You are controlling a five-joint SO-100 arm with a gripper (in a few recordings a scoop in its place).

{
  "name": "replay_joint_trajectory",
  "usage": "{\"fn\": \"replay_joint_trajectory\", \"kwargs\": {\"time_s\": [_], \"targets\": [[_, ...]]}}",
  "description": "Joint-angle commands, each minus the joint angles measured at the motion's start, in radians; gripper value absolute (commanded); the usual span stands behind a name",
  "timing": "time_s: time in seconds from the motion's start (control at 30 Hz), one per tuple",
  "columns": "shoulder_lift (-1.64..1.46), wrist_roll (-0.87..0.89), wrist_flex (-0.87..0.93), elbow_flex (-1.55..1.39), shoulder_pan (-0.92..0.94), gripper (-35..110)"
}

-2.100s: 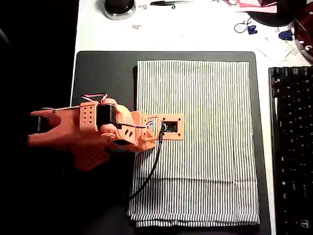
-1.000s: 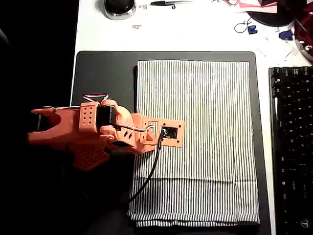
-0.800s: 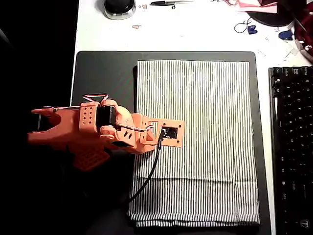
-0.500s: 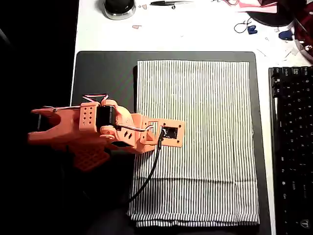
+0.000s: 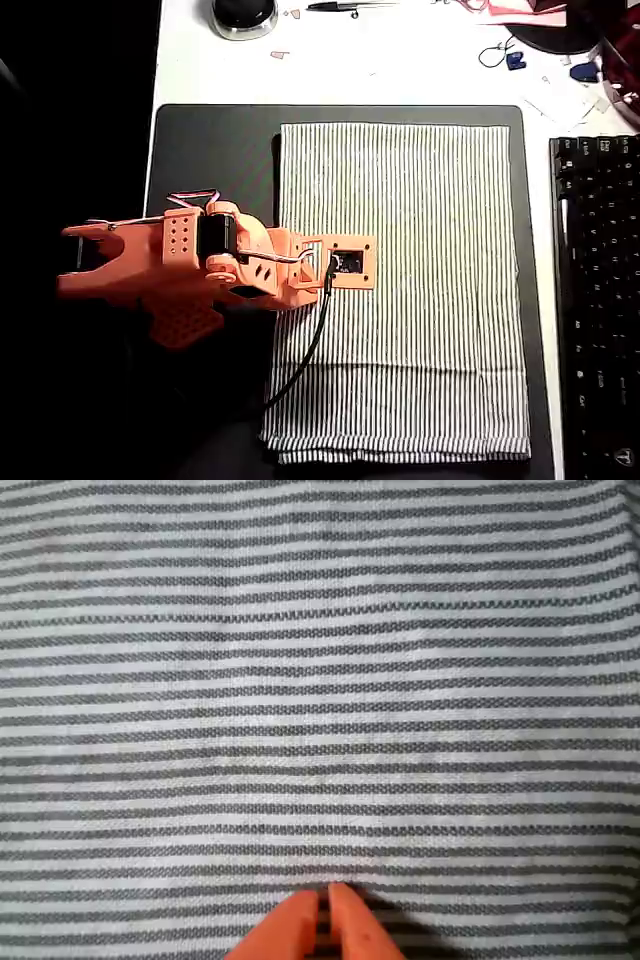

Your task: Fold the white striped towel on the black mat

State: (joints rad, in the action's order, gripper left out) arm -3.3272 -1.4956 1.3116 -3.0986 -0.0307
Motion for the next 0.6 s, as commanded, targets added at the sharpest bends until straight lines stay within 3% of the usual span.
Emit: {"fn": "replay_joint_trajectory", "kwargs": {"time_s": [0.0, 0.57], "targets": [[-0.008, -0.005, -0.002, -0.015, 0.000, 0], [0.074, -0.029, -0.124, -0.011, -0.014, 0]]}}
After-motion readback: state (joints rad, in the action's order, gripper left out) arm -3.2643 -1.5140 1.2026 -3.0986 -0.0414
